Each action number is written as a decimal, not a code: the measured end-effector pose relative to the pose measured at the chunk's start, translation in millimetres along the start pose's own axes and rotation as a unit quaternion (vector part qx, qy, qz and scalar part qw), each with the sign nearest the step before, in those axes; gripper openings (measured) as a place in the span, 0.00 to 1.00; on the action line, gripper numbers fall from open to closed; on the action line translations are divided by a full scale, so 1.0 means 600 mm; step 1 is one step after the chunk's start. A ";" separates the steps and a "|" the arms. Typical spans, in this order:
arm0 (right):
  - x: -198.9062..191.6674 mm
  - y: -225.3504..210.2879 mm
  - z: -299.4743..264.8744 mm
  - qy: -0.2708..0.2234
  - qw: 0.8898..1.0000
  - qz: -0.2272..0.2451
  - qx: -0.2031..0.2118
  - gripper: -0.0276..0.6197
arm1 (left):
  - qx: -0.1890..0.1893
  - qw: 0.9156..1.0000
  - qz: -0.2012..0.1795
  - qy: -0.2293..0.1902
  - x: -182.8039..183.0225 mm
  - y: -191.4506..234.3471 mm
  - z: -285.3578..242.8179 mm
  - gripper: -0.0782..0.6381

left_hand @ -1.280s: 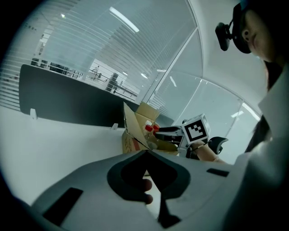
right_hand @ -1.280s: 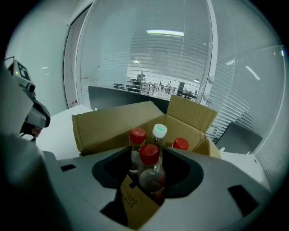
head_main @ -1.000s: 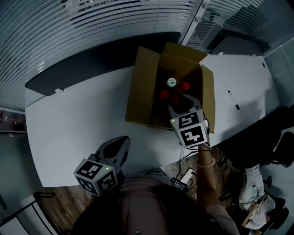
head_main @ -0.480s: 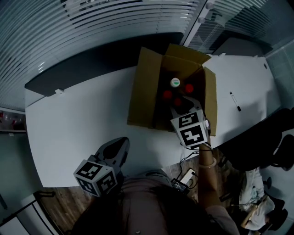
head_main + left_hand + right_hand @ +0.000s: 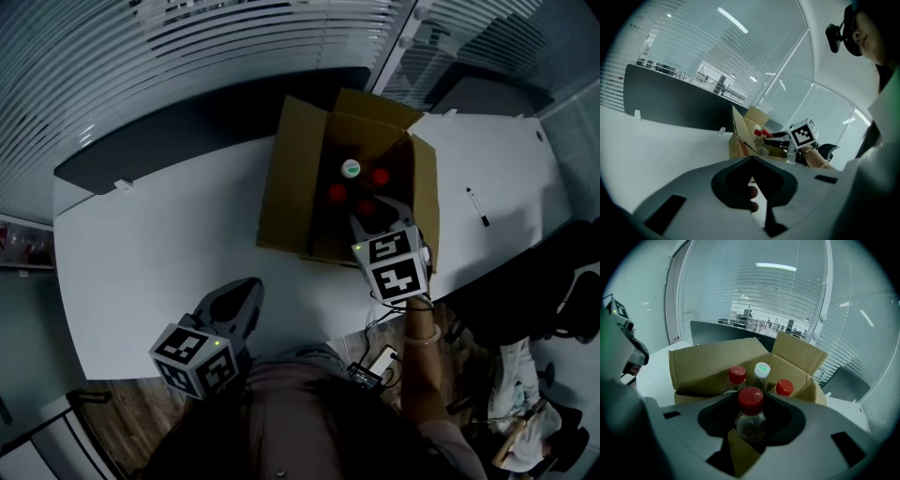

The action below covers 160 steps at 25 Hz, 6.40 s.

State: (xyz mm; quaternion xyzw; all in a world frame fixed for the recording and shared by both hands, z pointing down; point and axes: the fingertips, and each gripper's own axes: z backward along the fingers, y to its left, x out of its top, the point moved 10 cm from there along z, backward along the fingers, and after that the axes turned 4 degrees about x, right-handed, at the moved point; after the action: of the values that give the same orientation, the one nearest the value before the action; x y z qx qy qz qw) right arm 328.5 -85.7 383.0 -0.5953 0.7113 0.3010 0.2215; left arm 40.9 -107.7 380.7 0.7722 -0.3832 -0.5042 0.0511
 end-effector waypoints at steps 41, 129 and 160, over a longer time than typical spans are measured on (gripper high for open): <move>0.046 0.073 0.328 -0.293 0.953 -0.032 -0.070 0.32 | 0.010 0.998 -0.005 -0.063 -0.106 -0.085 0.150 0.12; 0.251 0.809 -0.089 -0.149 0.951 0.110 0.249 0.32 | 0.265 0.940 0.130 -0.168 -0.234 0.295 0.638 0.12; 0.249 0.815 -0.108 -0.145 0.951 0.106 0.252 0.32 | 0.251 0.947 0.118 -0.160 -0.228 0.309 0.637 0.12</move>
State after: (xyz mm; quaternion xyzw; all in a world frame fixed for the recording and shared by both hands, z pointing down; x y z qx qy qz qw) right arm -176.8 -183.0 409.4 -0.3915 0.7830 0.2163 0.4323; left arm -398.8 -31.8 382.3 0.6186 -0.5892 -0.4985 -0.1473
